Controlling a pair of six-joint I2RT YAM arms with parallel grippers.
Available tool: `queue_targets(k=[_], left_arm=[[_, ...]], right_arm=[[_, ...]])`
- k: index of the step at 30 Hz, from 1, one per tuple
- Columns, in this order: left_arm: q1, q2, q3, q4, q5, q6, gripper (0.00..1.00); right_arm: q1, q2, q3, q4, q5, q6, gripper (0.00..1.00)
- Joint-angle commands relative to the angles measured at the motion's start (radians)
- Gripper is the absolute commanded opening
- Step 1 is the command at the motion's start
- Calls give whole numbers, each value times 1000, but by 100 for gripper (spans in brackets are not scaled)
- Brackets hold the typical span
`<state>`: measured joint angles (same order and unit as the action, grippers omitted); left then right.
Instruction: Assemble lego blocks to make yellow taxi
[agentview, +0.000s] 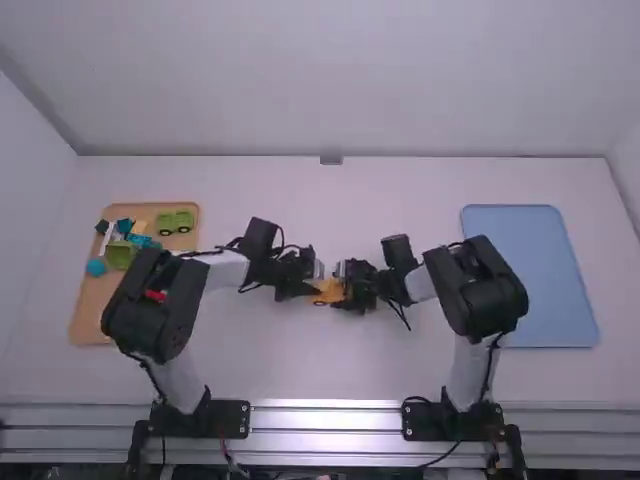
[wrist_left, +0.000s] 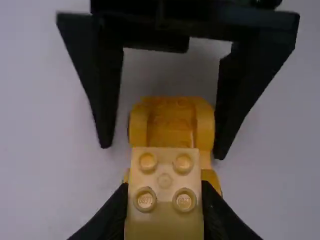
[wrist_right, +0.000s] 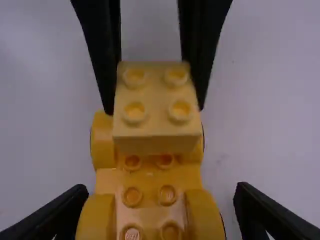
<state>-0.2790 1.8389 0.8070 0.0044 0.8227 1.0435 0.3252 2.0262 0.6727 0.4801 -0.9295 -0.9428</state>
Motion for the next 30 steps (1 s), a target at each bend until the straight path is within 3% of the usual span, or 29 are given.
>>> queue_targets(k=[1,13,19,26,30], left_arm=[[0,13,2,-5,49,3,2],[-9,13,2,8,18,-6,2],[-3,-11,7,-17,24,-50,2],[-4,-36,34,-123,-1,9,2],[-11,-28,31,-105,-2,8,2]], right_arm=[[-24,22,1,11,-100,4,78],[14,22,2,-23,-22,3,72],[21,22,1,-35,7,4,54],[22,22,1,-39,11,3,52],[22,22,1,-39,10,3,52]])
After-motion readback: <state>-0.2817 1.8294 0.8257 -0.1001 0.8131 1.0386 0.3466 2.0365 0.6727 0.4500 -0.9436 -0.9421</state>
